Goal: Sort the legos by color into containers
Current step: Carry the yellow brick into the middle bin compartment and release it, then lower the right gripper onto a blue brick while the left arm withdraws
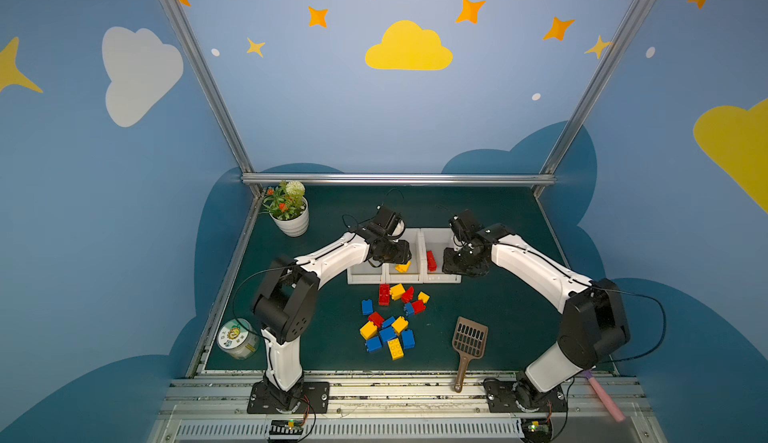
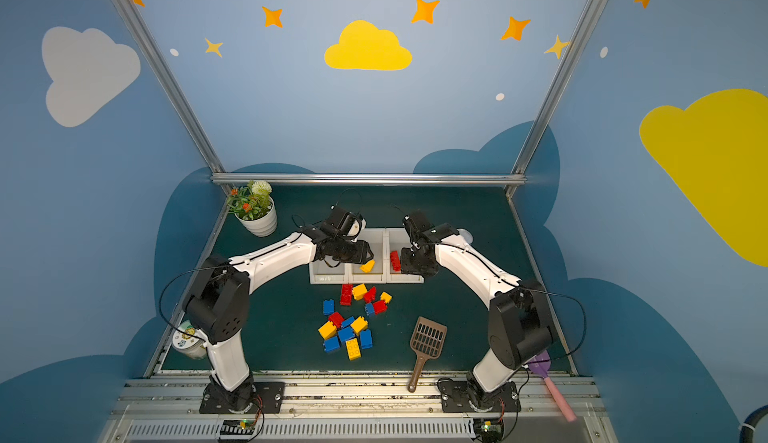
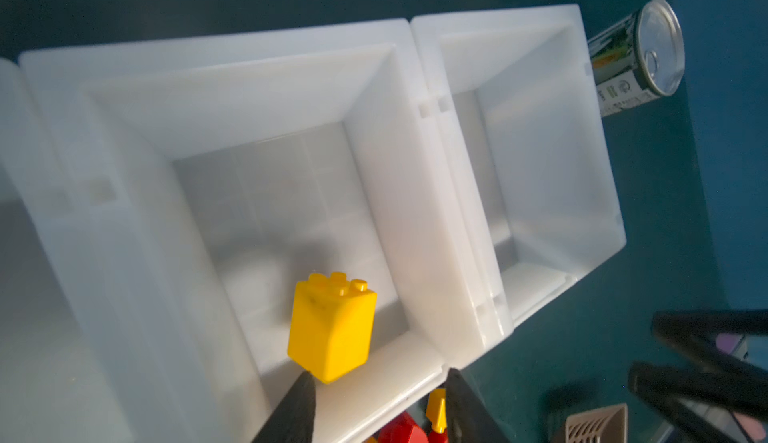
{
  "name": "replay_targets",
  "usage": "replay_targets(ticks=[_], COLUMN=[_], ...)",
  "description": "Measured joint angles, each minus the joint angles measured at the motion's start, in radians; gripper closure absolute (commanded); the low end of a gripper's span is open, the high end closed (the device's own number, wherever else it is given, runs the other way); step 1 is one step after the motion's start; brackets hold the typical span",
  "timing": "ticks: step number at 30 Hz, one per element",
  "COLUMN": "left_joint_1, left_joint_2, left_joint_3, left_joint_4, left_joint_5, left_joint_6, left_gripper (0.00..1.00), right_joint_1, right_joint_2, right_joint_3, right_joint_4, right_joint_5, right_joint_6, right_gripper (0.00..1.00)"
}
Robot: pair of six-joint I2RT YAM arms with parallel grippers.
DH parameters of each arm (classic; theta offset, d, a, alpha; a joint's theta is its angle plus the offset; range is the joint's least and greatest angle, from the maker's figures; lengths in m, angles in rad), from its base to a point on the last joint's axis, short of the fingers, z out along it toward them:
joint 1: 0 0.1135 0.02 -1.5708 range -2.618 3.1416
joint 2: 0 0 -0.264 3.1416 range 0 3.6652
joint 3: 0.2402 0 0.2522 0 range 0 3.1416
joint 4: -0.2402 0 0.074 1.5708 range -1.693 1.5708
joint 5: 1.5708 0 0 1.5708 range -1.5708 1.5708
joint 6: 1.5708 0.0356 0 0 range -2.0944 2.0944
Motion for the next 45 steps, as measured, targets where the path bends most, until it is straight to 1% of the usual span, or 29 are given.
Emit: replay_targets(ticks=[9,13,15,19,22,27,33,38,40,43,45], left_joint_1=[-0.011,-0.013,-0.01,0.004,0.012,0.048,0.1,0.124,0.131,0.138,0.142], left_joint_2=[-0.209,-0.311,-0.357,-0.442,-0.5,-0.569,-0.643,-0.689,-0.698,-0.715,-0.727], left_joint_3=[-0.224,-0.317,-0.356,-0.427,-0.473,-0.54,-0.615,-0.663,-0.679,-0.7,-0.712], left_joint_4=[-0.021,-0.047,-0.061,-0.085,-0.09,-0.09,-0.087,-0.079,-0.072,-0.068,-0.066], left_joint_5=[-0.009,-0.034,-0.05,-0.095,-0.14,-0.179,-0.192,-0.192,-0.192,-0.192,-0.192], left_joint_6=[-0.013,-0.026,-0.037,-0.068,-0.102,-0.135,-0.162,-0.181,-0.192,-0.203,-0.209], left_gripper=[0.43,0.42,0.42,0.41,0.4,0.4,0.38,0.3,0.25,0.21,0.2], right_joint_1=[0.001,0.025,0.066,0.198,0.27,0.327,0.374,0.378,0.381,0.386,0.389], right_joint_2=[0.0,0.0,0.0,0.006,0.016,0.057,0.18,0.238,0.261,0.285,0.287], right_joint_3=[0.0,0.0,-0.002,-0.008,-0.02,-0.029,0.006,0.032,0.061,0.087,0.094], right_joint_4=[0.0,-0.003,-0.004,-0.015,-0.015,-0.008,-0.008,-0.012,-0.011,-0.008,-0.01], right_joint_5=[-0.008,-0.017,-0.023,-0.031,-0.047,-0.07,-0.071,-0.078,-0.079,-0.078,-0.081], right_joint_6=[-0.003,-0.008,-0.007,0.002,0.019,0.051,0.064,0.064,0.064,0.063,0.062], right_gripper=[0.52,0.52,0.53,0.53,0.54,0.55,0.57,0.63,0.71,0.84,0.88])
